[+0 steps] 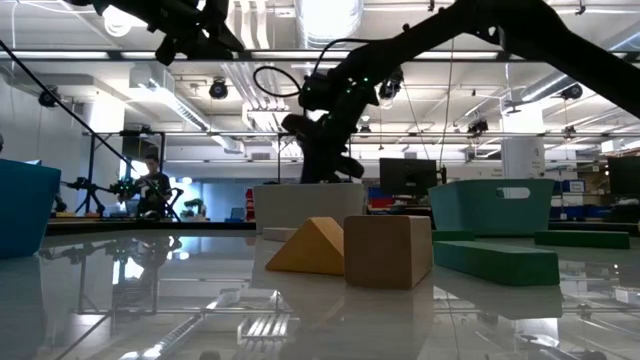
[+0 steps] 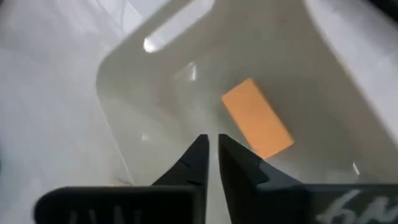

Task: Sort & place blocks by color
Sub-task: Put the yellow block into the blue bin

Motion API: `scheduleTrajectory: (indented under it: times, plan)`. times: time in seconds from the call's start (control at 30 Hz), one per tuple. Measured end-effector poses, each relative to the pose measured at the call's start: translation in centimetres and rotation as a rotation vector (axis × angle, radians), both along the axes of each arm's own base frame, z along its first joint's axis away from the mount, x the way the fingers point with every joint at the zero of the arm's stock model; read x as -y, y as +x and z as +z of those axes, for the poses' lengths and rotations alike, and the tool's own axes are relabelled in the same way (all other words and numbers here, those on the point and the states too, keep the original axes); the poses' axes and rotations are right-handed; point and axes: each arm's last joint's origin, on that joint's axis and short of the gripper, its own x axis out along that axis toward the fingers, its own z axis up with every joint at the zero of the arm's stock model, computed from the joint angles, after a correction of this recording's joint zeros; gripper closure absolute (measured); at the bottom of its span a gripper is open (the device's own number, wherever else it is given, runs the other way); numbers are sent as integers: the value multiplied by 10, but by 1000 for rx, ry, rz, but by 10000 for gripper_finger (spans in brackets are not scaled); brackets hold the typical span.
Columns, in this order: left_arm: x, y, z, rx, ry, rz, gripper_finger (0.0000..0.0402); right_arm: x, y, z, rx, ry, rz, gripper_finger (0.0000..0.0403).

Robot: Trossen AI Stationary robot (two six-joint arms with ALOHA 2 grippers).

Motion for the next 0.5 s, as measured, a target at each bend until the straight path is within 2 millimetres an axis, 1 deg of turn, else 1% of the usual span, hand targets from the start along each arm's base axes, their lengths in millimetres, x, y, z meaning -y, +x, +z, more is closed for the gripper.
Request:
scheduleTrajectory:
  times: [0.1,0.17,0.3,0.37,0.5]
  plan:
    - [0,0,0,0,0,2,265,4,2,-2,23,-38,25,342]
    - [0,0,0,0,0,3,265,5,4,-6,27,-84,82,314]
    - [0,0,0,-1,1,5,265,4,5,-13,19,-262,379,259]
    - [0,0,0,0,1,5,265,4,4,-14,9,-336,485,236]
    - [0,0,0,0,1,4,265,5,4,-15,12,-442,645,197]
